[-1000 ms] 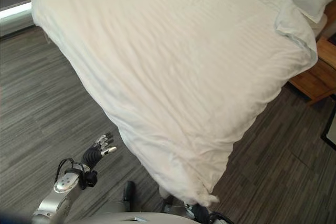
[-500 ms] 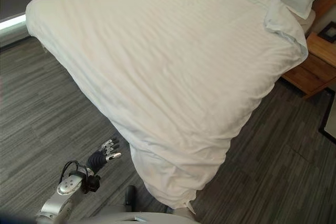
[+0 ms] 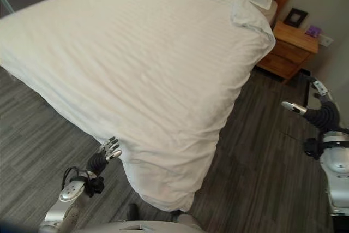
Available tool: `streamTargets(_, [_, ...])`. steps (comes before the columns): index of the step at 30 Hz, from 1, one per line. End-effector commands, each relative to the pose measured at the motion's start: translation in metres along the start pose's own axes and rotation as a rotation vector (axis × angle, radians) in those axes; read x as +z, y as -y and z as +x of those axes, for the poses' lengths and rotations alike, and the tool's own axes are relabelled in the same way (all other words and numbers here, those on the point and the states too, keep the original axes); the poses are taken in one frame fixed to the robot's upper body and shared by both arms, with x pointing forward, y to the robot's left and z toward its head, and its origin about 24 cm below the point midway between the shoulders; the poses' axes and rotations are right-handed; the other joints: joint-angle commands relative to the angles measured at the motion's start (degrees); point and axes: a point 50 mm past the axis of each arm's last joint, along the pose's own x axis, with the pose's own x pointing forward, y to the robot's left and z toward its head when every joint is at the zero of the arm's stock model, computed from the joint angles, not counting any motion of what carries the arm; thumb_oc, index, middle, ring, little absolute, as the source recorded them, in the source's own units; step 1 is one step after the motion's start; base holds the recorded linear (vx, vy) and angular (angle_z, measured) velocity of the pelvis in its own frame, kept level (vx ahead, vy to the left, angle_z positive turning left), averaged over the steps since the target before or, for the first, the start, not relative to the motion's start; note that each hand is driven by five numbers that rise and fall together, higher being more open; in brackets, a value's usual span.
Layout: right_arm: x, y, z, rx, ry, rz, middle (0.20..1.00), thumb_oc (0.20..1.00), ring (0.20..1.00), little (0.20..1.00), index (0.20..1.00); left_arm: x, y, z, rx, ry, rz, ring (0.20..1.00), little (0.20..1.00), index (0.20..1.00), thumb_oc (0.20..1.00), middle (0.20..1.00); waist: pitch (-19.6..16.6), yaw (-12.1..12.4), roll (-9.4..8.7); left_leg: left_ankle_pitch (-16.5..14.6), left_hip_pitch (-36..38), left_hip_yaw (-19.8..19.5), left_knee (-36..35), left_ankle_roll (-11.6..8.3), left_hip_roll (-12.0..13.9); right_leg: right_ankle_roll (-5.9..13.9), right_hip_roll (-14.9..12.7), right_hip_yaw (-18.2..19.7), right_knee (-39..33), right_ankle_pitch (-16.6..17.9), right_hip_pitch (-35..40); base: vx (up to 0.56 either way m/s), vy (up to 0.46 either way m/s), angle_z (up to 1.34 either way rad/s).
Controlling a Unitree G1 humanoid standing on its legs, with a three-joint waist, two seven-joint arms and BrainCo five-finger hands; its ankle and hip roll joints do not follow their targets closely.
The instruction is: Making the bed.
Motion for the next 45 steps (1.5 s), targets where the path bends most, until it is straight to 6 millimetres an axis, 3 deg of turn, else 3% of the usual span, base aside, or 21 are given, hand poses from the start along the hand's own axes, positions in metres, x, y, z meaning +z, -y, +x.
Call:
streamTargets(1, [0.032,-0.026,0.015,0.135,0.184,0.083,1.0,1.0,1.0,1.0,1.0,0.044,0.01,0.025,-0.086,0.152,0.125,1.0,1.0,1.0,1.0,1.0,6.81,0.97,2.34,-1.37,-0.35,-1.95,0.32,0.49,1.19,5.63,-3.44,-2.27,9.63,0.44,-1.24,-0.31,0.007,-0.26])
streamTargets(2, [0.032,-0.026,0.015,0.134,0.185,0.084,1.0,1.0,1.0,1.0,1.0,0.045,0.01,0.025,-0.086,0.153,0.125,1.0,1.0,1.0,1.0,1.0,6.81,0.98,2.29,-1.17,-0.5,-1.88,0.32,0.47,1.2,5.55,-3.44,-2.18,9.87,0.44,-1.54,-0.28,-0.015,-0.21])
streamTargets(3, [0.032,-0.033,0.014,0.163,0.181,0.079,1.0,1.0,1.0,1.0,1.0,0.045,0.009,0.025,-0.085,0.15,0.144,1.0,1.0,1.0,1.0,1.0,6.67,1.89,2.39,-0.4,-0.94,-1.55,0.32,0.58,1.66,4.77,-2.67,-3.19,12.63,-1.94,-0.18,-0.19,-0.044,0.04])
streamTargets(4, [0.03,-0.044,0.013,0.219,0.169,0.081,1.0,1.0,1.0,1.0,1.0,0.042,0.007,0.022,-0.084,0.143,0.12,1.0,1.0,1.0,1.0,1.0,6.27,2.89,2.86,0.68,-1.3,-1.46,0.32,0.92,2.5,3.52,0.54,-3.1,19.1,-7.03,1.43,-0.24,-0.06,0.07])
streamTargets(7, [0.031,-0.052,0.016,0.243,0.172,0.105,1.0,1.0,1.0,1.0,1.0,0.037,0.002,0.016,-0.061,0.138,0.076,1.0,1.0,1.0,1.0,1.0,5.12,4.82,2.65,2.08,-2.49,-1.48,0.32,0.9,2.83,2.92,2.87,-3.44,21.06,-9.17,4.1,-0.15,-0.094,-0.15])
streamTargets(8, [0.034,-0.053,0.021,0.246,0.186,0.105,1.0,1.0,1.0,1.0,1.0,0.036,0.0,0.014,-0.053,0.136,0.067,1.0,1.0,1.0,1.0,1.0,4.48,6.24,2.24,2.71,-3.68,-1.6,0.32,0.63,2.55,1.71,3.5,-4.03,15.67,-11.61,8.3,-0.13,-0.114,-0.1])
streamTargets(11, [0.041,-0.062,0.026,0.267,0.212,0.229,1.0,1.0,1.0,1.0,1.0,0.033,-0.001,0.011,-0.045,0.135,0.03,1.0,1.0,1.0,1.0,1.0,3.69,8.96,1.67,6.56,-6.94,-2.43,0.32,-1.04,1.91,-0.86,5.29,-2.25,1.97,-9.2,12.78,-0.22,-0.181,-0.03])
streamTargets(14, [0.046,-0.072,0.029,0.28,0.227,0.393,1.0,1.0,1.0,1.0,1.0,0.025,0.003,0.009,-0.048,0.112,-0.013,1.0,1.0,1.0,1.0,1.0,4.67,10.55,2.89,10.32,-8.58,-6.01,0.32,-3.89,2.24,-1.77,6.18,-3.29,0.74,-9.12,13.55,-0.23,-0.158,0.22])
streamTargets(15, [0.049,-0.076,0.03,0.291,0.234,0.433,1.0,1.0,1.0,1.0,1.0,0.025,0.006,0.009,-0.059,0.114,-0.03,1.0,1.0,1.0,1.0,1.0,5.48,10.99,2.87,10.48,-8.54,-8.05,1.24,-4.36,1.78,-2.05,5.84,-3.77,0.74,-8.82,13.63,-0.28,-0.102,0.62])
streamTargets(17, [0.051,-0.092,0.03,0.351,0.214,0.601,1.0,1.0,1.0,1.0,1.0,0.023,0.013,0.009,-0.093,0.107,-0.049,1.0,1.0,1.0,1.0,1.0,6.55,11.58,1.79,5.82,-8.47,-13.57,8.48,-3.75,0.21,-2.35,4.18,-4.78,0.86,-6.91,12.49,-0.32,-0.066,0.6])
streamTargets(19, [0.051,-0.106,0.028,0.396,0.19,0.703,1.0,1.0,1.0,1.0,1.0,0.018,0.015,0.005,-0.111,0.09,-0.039,1.0,1.0,1.0,1.0,1.0,6.1,11.23,0.98,2.23,-7.17,-12.9,12.61,-2.62,1.08,-2.35,2.95,-5.98,0.74,-5.75,11.4,-0.23,-0.011,0.14])
streamTargets(20, [0.047,-0.126,0.024,0.445,0.136,0.808,0.683,0.683,0.683,0.683,0.683,0.013,0.017,0.004,-0.12,0.067,-0.051,1.0,1.0,1.0,1.0,1.0,4.95,11.46,0.79,0.11,-4.62,-12.22,13.04,-1.95,2.03,-2.36,2.76,-6.8,0.74,-5.66,10.73,-0.13,0.007,0.14])
streamTargets(21, [0.047,-0.126,0.024,0.445,0.136,0.808,0.533,0.533,0.533,0.533,0.533,0.013,0.017,0.003,-0.119,0.067,-0.051,1.0,1.0,1.0,1.0,1.0,4.93,11.44,0.8,0.1,-4.54,-12.21,12.95,-1.96,2.05,-2.37,2.78,-6.79,0.74,-5.68,10.77,-0.07,0.022,0.19])
streamTargets(22, [0.044,-0.134,0.023,0.459,0.102,0.843,0.2,0.2,0.2,0.2,0.2,0.011,0.018,0.003,-0.119,0.058,-0.054,1.0,1.0,1.0,1.0,1.0,4.36,11.46,1.0,-0.52,-2.96,-12.56,11.97,-1.81,2.17,-2.23,2.98,-6.98,0.74,-5.82,10.62,0.0,0.042,0.3])
streamTargets(25, [0.033,-0.17,0.01,0.542,-0.018,1.006,0.2,0.2,0.2,0.2,0.2,0.004,0.026,0.003,-0.154,0.027,-0.035,1.0,1.0,1.0,1.0,1.0,2.3,11.0,3.1,0.62,2.63,-12.25,1.97,-1.8,2.17,-1.97,3.98,-8.47,0.74,-6.07,10.65,0.04,0.112,0.31])
streamTargets(30, [0.024,-0.205,0.0,0.573,-0.138,1.122,0.2,0.2,0.2,0.2,0.2,-0.003,0.027,-0.003,-0.171,0.001,-0.048,1.0,1.0,1.0,1.0,1.0,2.62,12.29,4.86,0.84,1.7,-15.09,0.32,-1.66,1.17,-1.61,2.86,-9.32,0.74,-5.82,9.7,0.0,0.106,0.35])
streamTargets(37, [0.011,-0.205,0.016,0.491,-0.183,1.119,0.2,0.2,0.2,0.2,0.2,-0.003,0.021,-0.005,-0.179,-0.01,-0.023,1.0,1.0,1.0,1.0,1.0,5.12,14.28,5.48,1.24,-1.66,-17.05,0.32,-1.33,0.26,-0.94,2.09,-10.44,0.74,-4.65,6.59,-0.06,0.076,0.19])
streamTargets(45, [0.013,-0.184,0.05,0.334,-0.144,1.111,0.2,0.2,0.2,0.2,0.2,0.002,0.023,-0.002,-0.2,-0.001,-0.004,1.0,1.0,1.0,1.0,1.0,7.59,15.67,5.97,1.93,-5.13,-18.42,0.32,-1.07,-0.7,-0.43,1.44,-10.69,0.74,-3.46,3.58,-0.03,0.051,0.07])
